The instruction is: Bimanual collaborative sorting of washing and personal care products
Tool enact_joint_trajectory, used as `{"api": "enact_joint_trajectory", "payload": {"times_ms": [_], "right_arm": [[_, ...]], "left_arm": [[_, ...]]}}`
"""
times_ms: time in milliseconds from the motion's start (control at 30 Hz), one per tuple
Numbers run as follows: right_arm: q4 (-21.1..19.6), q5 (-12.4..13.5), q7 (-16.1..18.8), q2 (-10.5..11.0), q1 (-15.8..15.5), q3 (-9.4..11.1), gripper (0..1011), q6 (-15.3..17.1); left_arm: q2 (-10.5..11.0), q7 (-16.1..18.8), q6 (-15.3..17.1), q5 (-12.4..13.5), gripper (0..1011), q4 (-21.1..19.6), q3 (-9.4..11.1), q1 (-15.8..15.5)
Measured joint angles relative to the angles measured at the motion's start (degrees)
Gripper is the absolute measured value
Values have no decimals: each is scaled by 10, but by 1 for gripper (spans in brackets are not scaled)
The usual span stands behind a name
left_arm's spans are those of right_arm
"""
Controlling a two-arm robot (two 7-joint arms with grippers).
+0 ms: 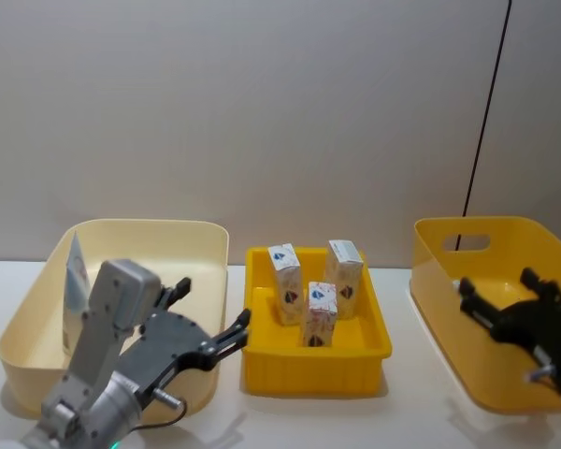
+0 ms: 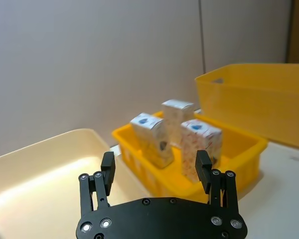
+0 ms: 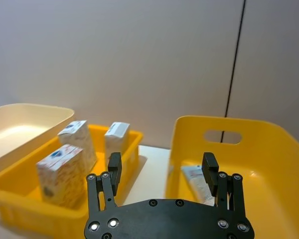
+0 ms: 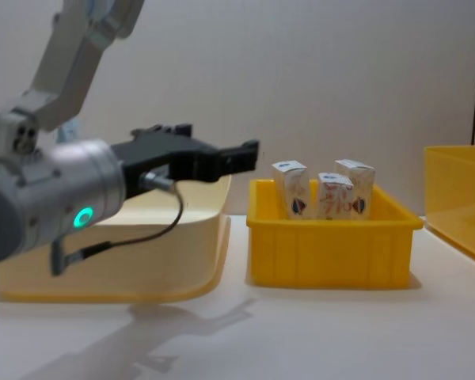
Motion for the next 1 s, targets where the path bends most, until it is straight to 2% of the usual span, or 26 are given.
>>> {"api": "enact_joint_trajectory", "payload": {"times_ms": [33,100,133,300,600,1000], "right_arm": [[0,0,0,0,0,0,1001,0],[-8,-10,-7,-7,-16,-14,1001,-12],[-8,-10,-7,-7,-16,-14,1001,-12],[-23,-28,-20,-19,-44,-39,1001,-35],[-45,-55,-38,-37,-85,-74,1001,-69],[-48,-59,-41,-39,-91,-80,1001,-74]], "left_arm": [[4,11,-2,8,1003,-4,-1,8],[8,23,-5,17,1003,-9,-1,17],[10,29,-6,21,1003,-11,-2,21],[22,60,-12,43,1003,-23,-4,43],[28,78,-16,56,1003,-29,-5,56],[29,78,-16,56,1003,-29,-5,56]]}}
